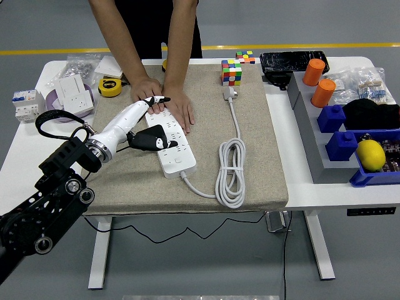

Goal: Pick up the plug,place it near the board,insert it into the board,press the button

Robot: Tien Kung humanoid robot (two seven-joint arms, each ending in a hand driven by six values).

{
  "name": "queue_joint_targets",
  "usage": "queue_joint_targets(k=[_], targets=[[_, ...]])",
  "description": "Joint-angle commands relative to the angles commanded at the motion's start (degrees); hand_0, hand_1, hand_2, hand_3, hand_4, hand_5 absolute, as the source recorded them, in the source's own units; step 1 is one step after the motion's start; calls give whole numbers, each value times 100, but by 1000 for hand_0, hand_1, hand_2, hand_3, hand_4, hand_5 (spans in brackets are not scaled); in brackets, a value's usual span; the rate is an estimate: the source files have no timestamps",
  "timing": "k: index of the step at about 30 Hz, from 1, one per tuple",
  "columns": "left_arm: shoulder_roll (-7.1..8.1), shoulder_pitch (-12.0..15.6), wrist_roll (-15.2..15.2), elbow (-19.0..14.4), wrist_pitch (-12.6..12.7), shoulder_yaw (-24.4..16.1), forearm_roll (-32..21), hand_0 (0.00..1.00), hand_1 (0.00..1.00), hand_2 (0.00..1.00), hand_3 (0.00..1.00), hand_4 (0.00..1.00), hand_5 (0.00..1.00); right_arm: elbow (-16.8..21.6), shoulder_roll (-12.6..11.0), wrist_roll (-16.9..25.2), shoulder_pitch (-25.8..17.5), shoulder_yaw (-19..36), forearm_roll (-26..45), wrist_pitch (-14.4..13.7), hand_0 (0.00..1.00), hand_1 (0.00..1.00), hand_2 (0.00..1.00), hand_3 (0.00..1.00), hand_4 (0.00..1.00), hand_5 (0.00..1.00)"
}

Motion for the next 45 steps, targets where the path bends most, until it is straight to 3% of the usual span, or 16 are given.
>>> queue_joint_targets(k=[1,4,7,9,12,13,19,25,45], targets=[[28,4,134,-143,-149,25,5,150,41,164,698,516,2,0,0,0,1,2,0,0,801,722,714,710,998,826],[87,-46,734,-350,-814,165,-98,150,41,164,698,516,2,0,-1,21,26,-39,52,4,801,722,714,710,998,826],[103,-128,1285,-298,-1446,343,-134,141,38,162,722,491,2,0,-6,32,63,-58,77,4,801,722,714,710,998,826],[100,-171,1447,-225,-1606,437,-116,141,38,162,722,491,2,0,-6,38,78,-69,96,5,801,722,714,710,998,826],[95,-268,1511,-53,-1623,618,-101,141,38,162,722,491,2,0,-8,28,77,-56,86,2,801,722,714,710,998,826],[93,-288,1515,-16,-1616,650,-98,125,35,164,790,479,2,0,-9,24,75,-49,81,1,801,722,714,709,998,826],[15,-376,1500,201,-1529,786,-28,118,33,165,824,477,2,0,-4,19,62,-42,73,3,801,722,714,710,998,827],[-51,-411,1484,356,-1492,819,48,117,33,165,800,479,2,0,-4,24,69,-50,73,6,800,722,714,710,998,826],[37,-424,1530,464,-1631,1005,72,116,32,165,748,478,2,0,-6,26,60,-33,74,0,802,722,714,711,998,827]])
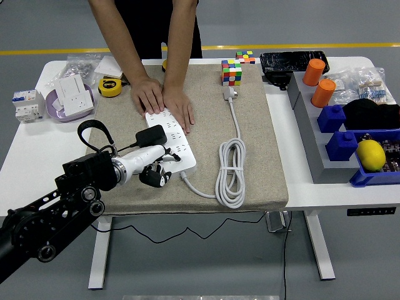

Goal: Pick up the plug,place it near the board,insert it into the board,press the button

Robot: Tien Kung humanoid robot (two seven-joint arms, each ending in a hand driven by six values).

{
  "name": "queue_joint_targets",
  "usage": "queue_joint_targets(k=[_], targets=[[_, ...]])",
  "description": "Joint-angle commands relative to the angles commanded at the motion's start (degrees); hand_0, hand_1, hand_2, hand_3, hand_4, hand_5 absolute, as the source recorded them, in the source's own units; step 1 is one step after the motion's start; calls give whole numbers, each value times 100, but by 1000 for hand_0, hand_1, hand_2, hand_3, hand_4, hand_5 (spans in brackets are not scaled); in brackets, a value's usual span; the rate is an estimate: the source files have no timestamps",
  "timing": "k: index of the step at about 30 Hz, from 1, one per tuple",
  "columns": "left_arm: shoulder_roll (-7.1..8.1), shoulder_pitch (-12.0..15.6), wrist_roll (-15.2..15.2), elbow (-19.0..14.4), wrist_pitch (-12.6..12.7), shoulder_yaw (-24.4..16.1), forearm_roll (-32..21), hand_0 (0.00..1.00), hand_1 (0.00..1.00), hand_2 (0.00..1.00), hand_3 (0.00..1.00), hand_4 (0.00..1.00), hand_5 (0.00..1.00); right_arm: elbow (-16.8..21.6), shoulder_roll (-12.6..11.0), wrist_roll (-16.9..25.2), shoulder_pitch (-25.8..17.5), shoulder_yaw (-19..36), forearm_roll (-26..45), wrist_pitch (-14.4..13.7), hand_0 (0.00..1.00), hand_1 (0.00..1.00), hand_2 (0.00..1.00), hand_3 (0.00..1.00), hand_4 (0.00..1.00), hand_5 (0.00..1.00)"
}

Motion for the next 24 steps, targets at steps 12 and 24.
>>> queue_joint_targets(k=[12,24], targets=[[15,85,-84,-288,11,-203,35,119,33,166,732,476,2,0,7,-11,-21,14,-22,-1,801,722,715,710,998,828],[-290,407,-1603,-695,803,-1712,-1278,437,629,572,633,981,175,0,14,-20,-17,49,-71,-5,802,722,714,709,998,828]])
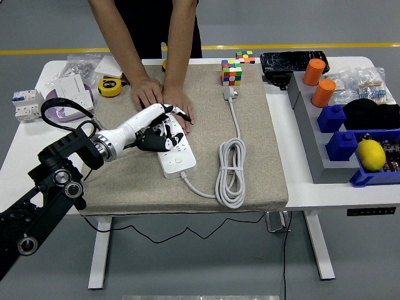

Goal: Pick up the plug,place it near the board,insert it into the board,press the button

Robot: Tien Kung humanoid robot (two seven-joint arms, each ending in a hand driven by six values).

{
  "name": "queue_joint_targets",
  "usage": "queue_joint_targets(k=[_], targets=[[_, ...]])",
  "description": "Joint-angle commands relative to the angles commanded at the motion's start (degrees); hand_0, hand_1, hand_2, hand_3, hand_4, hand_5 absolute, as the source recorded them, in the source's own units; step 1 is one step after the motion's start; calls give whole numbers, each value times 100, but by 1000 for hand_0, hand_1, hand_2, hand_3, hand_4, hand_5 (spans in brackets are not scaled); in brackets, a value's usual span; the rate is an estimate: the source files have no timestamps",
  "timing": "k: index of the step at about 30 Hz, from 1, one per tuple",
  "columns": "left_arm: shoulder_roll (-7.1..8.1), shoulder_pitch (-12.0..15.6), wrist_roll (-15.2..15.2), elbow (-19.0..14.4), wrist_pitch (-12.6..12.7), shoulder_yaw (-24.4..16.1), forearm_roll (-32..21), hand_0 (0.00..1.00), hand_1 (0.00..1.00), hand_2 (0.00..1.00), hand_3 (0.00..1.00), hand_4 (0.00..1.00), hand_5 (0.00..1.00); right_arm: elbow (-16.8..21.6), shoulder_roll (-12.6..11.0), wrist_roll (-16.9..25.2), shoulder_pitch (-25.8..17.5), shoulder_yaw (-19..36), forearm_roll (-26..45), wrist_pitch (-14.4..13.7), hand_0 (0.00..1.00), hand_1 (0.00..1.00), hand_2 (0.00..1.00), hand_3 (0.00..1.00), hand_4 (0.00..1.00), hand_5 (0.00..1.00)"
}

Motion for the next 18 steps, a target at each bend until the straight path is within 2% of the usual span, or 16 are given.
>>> queue_joint_targets(k=[3,4,6,9,10,14,18], targets=[[-116,29,-588,244,614,-184,-730,437,629,572,633,981,175,0,3,-4,-20,12,-7,0,802,722,714,709,998,828],[-159,24,-729,364,775,-268,-940,782,885,835,817,998,191,0,4,-8,-22,19,-14,-1,802,721,716,710,998,828],[-200,6,-902,608,1037,-373,-1449,782,885,835,817,998,191,0,7,-5,-21,17,-6,0,802,721,716,710,998,828],[-211,-66,-944,1035,1163,-419,-1657,782,885,835,817,998,191,0,7,7,-1,1,15,4,802,721,716,710,998,828],[-213,-80,-945,1123,1171,-416,-1651,871,942,901,872,998,162,0,7,10,4,-2,20,4,802,723,715,710,998,828],[-219,-138,-854,1561,1154,-309,-1358,871,942,901,872,998,162,0,6,16,24,-3,35,3,802,723,715,710,998,828],[-210,-135,-751,1670,1115,-213,-968,869,927,879,860,998,149,0,3,7,19,21,22,0,801,723,715,708,998,828]])
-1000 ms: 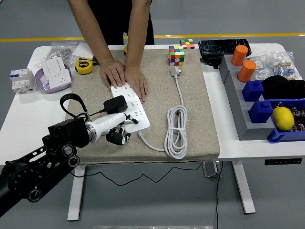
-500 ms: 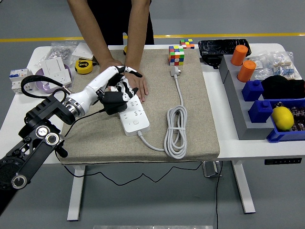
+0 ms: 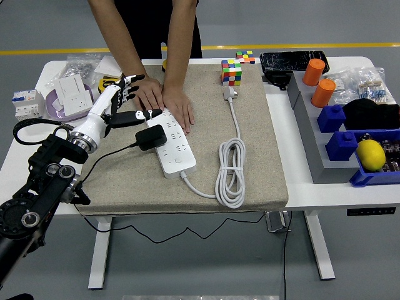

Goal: Pick up the plug,place it near the board,insert it into the board,press the button

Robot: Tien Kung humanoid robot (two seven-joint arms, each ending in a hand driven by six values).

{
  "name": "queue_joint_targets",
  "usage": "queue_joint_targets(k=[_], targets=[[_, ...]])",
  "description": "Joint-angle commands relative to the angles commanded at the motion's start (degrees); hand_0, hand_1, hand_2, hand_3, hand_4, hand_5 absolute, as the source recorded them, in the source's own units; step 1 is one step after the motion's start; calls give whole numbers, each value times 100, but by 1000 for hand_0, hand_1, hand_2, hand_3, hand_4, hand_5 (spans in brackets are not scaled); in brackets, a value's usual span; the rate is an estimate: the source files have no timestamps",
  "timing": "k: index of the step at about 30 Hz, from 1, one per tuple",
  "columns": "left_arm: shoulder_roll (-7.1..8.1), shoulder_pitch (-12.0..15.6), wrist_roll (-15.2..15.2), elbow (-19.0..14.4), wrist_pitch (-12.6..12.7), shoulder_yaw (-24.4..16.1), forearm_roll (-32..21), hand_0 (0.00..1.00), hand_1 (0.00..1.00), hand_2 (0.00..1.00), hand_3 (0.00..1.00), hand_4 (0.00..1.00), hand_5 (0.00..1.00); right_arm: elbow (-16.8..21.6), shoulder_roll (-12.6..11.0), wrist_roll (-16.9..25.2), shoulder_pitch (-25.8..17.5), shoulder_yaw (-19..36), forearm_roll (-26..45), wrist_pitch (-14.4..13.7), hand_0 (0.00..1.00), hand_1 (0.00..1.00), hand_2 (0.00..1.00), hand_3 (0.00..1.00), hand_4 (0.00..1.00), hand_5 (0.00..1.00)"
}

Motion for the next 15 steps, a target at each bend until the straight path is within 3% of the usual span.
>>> queue_joint_targets(k=[15], targets=[[61,10,102,78,-30,89,532,853,901,856,848,998,130,0,3,9,2,-15,27,2,801,723,715,710,998,828]])
